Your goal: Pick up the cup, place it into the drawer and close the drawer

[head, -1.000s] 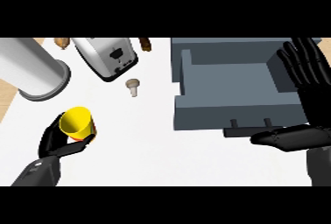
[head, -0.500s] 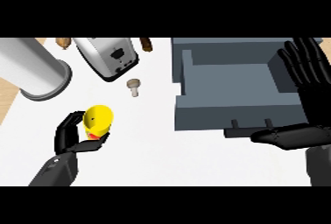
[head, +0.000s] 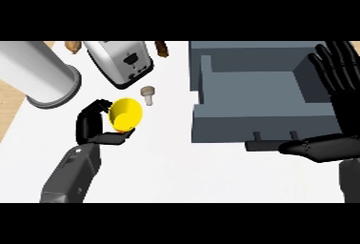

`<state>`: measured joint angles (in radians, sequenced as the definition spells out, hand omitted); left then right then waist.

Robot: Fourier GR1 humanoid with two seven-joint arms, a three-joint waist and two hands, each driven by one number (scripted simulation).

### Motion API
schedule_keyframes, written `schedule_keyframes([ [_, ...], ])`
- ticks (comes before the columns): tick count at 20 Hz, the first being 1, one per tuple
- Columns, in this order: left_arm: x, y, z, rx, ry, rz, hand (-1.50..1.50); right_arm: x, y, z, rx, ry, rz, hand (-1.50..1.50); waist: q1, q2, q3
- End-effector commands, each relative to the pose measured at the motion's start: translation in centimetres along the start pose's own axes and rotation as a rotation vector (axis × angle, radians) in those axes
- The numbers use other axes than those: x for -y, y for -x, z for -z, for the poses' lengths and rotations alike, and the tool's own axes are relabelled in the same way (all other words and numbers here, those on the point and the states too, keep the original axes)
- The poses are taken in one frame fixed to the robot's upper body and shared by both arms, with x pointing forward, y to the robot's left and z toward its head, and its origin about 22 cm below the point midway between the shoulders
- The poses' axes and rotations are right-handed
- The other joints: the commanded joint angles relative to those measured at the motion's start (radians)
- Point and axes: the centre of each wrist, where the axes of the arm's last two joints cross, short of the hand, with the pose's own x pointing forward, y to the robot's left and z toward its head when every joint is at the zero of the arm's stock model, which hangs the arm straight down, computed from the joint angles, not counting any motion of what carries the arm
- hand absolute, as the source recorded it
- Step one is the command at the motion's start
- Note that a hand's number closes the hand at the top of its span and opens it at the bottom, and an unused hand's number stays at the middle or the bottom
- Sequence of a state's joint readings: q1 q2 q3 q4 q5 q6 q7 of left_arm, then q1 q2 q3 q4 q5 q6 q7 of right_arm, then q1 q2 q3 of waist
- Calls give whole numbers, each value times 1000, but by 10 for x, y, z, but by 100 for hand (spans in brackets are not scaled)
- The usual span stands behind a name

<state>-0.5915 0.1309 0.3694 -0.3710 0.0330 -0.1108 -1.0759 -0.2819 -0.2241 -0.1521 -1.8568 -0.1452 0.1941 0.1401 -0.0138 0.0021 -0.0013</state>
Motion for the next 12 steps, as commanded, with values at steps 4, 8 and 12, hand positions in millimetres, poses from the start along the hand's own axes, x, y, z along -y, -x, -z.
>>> schedule_keyframes([
  [4, 52, -29, 56, 144, 164, -102, 150, 14, 8, -5, -33, 23, -27, -150, 29, -9, 3],
  [8, 106, -61, 98, 141, 298, -140, 150, -7, 10, -3, -26, 30, -15, -150, 31, -12, 3],
  [12, 155, -115, 147, 154, 308, -124, 150, 6, 18, -6, -15, 32, -13, -150, 23, -12, 3],
])
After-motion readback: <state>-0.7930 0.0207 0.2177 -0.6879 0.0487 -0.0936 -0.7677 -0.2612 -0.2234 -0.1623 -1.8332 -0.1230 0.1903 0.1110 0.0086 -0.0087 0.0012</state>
